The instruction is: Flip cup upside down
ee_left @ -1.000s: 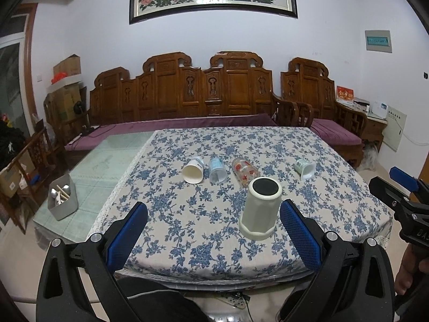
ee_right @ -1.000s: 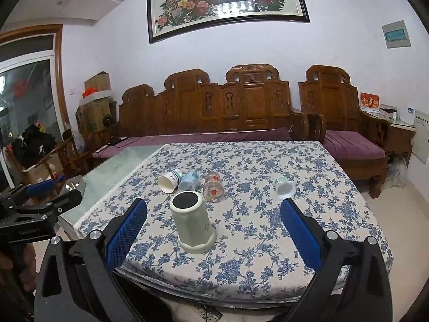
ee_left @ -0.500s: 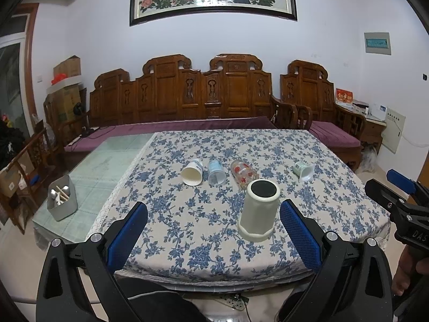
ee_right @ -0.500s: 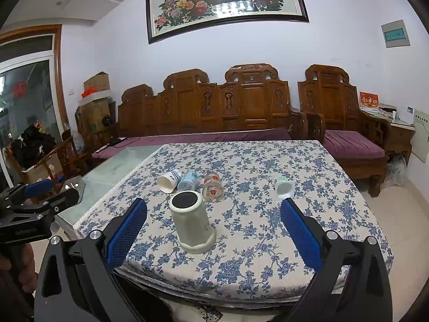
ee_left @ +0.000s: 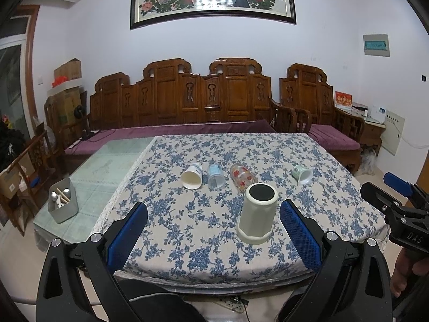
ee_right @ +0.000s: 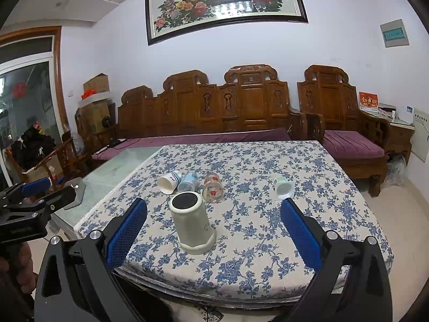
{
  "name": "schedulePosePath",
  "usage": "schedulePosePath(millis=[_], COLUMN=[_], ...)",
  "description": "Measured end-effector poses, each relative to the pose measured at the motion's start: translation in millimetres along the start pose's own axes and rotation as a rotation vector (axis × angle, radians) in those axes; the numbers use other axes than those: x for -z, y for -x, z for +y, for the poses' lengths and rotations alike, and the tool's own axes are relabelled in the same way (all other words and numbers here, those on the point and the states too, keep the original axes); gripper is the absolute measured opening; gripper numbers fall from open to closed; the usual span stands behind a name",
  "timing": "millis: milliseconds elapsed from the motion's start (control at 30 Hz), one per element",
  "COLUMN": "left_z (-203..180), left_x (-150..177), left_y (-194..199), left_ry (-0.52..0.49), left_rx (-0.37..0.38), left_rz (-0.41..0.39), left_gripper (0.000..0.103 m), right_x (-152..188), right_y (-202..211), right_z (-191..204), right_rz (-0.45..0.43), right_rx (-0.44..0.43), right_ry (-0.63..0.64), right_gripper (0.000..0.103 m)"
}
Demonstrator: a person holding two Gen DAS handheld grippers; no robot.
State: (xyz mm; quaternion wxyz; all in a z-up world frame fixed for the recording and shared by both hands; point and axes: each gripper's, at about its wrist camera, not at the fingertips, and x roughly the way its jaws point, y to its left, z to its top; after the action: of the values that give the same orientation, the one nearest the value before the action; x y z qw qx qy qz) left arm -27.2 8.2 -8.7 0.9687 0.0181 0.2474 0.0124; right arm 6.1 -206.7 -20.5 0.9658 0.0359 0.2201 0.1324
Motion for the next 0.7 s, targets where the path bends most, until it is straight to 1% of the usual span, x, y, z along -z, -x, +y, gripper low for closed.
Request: schedulePosePath(millis=[700], left_z=[-0.3], left_x=[0.3], left_y=[1.6], left_ry=[0.001], left_rx=[-0.001], left_rz=[-0.004], left_gripper=[0.095], right_x=[-0.4], right_y=[0.5], right_z=[3.7], right_rz=[-0.003], right_rx=[0.0], right_ry=[-0.003], right_gripper=[0.1])
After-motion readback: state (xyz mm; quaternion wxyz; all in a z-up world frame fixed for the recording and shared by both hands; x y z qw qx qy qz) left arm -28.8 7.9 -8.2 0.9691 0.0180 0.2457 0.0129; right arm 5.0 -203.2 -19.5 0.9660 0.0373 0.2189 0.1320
